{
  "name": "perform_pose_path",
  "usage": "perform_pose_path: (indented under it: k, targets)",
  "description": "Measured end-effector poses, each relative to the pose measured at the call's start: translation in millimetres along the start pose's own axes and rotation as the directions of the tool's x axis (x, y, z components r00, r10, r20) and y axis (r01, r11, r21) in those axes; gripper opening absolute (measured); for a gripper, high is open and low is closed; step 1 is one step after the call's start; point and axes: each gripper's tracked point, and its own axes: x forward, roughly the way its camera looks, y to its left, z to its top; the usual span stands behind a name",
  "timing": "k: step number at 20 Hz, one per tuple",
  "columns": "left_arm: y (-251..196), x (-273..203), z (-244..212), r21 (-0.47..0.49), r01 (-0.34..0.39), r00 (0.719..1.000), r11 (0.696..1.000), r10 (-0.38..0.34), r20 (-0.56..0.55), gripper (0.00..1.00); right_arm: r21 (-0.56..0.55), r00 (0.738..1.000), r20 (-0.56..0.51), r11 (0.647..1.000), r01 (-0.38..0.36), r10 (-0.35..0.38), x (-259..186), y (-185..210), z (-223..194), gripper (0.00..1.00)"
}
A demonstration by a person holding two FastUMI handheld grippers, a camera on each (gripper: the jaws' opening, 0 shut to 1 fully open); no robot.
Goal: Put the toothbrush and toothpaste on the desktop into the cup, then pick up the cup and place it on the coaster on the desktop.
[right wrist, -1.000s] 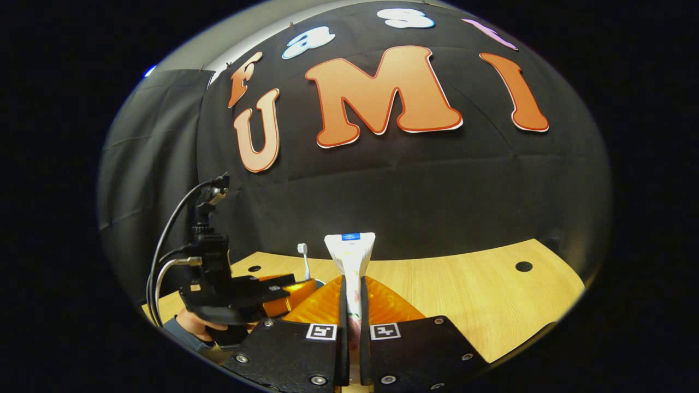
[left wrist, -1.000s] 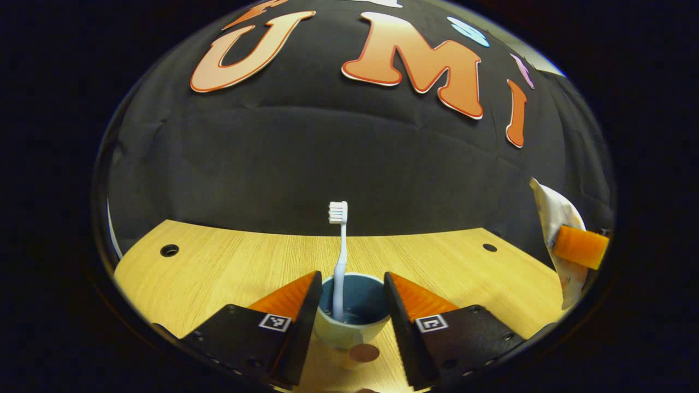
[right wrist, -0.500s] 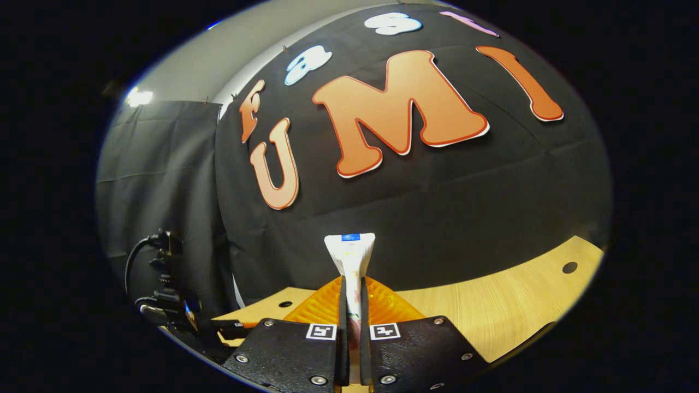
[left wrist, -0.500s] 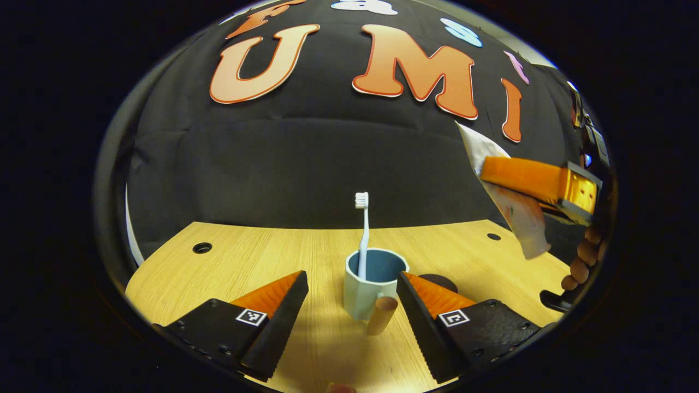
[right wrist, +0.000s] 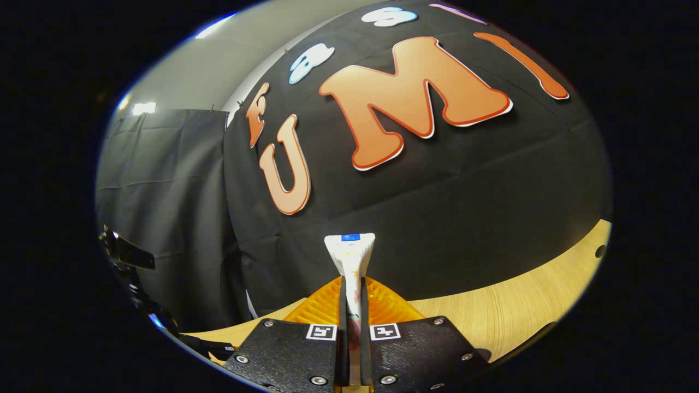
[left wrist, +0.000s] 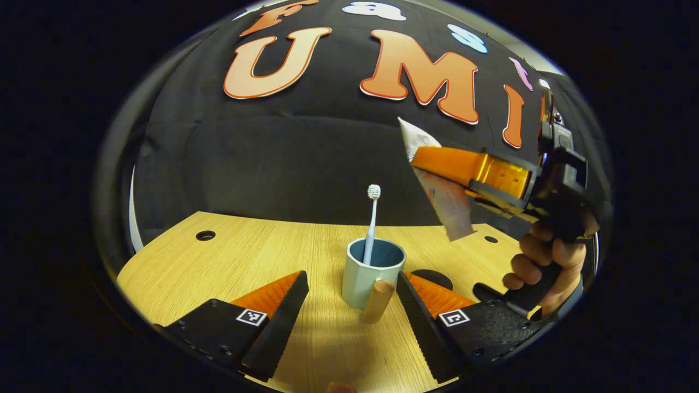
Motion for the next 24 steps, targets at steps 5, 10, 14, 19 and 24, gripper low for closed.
perform_pose_path:
  k: [5,10,14,19,24]
  targets:
    - [13,-6,1,-0.002,-0.020,1.000,1.000,0.020,0.016,0.98,0.020,0.998,0.020,0.998,-0.065,0.065,23,17,-20,0.08]
    - [17,-8,2,-0.005,-0.036,0.999,0.999,0.036,0.023,0.98,-0.022,0.997,0.045,0.998,-0.059,0.060,41,17,-31,0.08]
    - [18,-6,3,-0.007,-0.049,0.998,0.999,0.049,0.025,0.98,-0.040,0.999,0.003,0.998,-0.041,0.041,46,10,-53,0.09]
    - [19,-6,3,-0.012,-0.048,0.998,0.999,0.049,0.031,0.98,-0.074,0.998,-0.055,0.997,-0.012,0.008,35,2,-60,0.13]
    - [19,-2,0,-0.010,-0.047,0.999,0.999,0.047,0.019,0.98,-0.096,0.991,-0.137,0.995,-0.009,-0.004,15,-2,-71,0.13]
